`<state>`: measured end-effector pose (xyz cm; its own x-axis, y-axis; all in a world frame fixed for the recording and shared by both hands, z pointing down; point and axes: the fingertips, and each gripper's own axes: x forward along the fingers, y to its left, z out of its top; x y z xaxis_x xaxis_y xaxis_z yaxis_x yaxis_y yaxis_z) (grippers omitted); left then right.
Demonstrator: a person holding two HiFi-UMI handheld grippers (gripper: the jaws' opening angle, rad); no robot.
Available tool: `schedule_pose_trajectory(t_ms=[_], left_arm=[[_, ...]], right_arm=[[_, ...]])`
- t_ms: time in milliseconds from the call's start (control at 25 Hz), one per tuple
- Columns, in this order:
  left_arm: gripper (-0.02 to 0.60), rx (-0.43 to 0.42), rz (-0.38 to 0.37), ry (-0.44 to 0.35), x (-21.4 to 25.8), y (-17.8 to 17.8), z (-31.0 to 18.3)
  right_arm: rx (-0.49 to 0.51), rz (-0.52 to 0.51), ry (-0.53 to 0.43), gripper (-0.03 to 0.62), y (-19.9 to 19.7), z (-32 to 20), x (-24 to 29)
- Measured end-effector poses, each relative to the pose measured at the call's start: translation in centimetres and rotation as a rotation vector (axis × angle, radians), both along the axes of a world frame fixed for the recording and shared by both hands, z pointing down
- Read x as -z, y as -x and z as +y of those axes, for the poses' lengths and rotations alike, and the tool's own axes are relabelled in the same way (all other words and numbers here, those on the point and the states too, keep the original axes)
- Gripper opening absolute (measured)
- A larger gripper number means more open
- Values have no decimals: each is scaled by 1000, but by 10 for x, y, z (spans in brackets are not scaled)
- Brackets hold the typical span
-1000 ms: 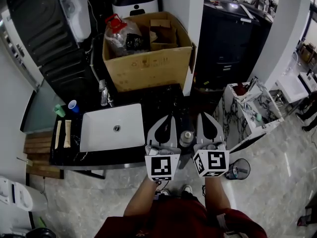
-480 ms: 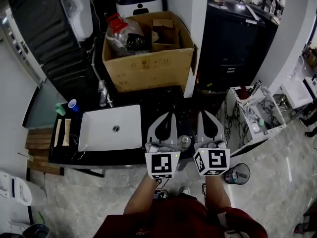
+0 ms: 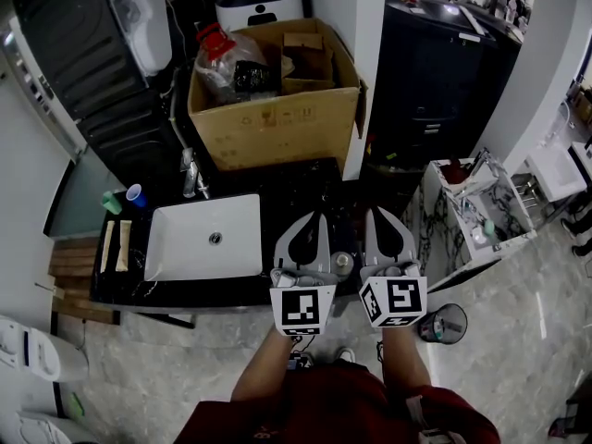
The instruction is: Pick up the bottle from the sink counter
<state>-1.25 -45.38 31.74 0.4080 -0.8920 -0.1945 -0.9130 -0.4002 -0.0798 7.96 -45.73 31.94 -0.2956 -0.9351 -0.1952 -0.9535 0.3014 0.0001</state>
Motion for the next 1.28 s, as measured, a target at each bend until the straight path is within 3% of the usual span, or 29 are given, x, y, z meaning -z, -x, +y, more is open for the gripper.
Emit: schedule_pose_trajectory(t_ms=[160, 320, 520, 840, 1000, 1160, 1280], left_arm=[[2, 1, 4, -20, -4, -1, 4], [2, 9, -7, 14, -15, 0, 6], [2, 14, -2, -21, -14, 1, 9], [2, 25, -10, 20, -33, 4, 12], [2, 29, -17, 52, -43, 5, 12], [2, 33, -6, 12, -38, 7, 12], [2, 36, 0, 27, -43, 8, 13]], right_arm=[[-3, 5, 11, 2, -1, 1, -6], [4, 9, 26, 2, 0, 1, -13], [15, 14, 44, 5, 0, 0, -23], [30, 18, 82, 11, 4, -2, -43], [44, 30, 109, 30, 7, -4, -56], [49, 45, 134, 44, 8, -5, -71], [51, 60, 161, 60, 9, -4, -89]])
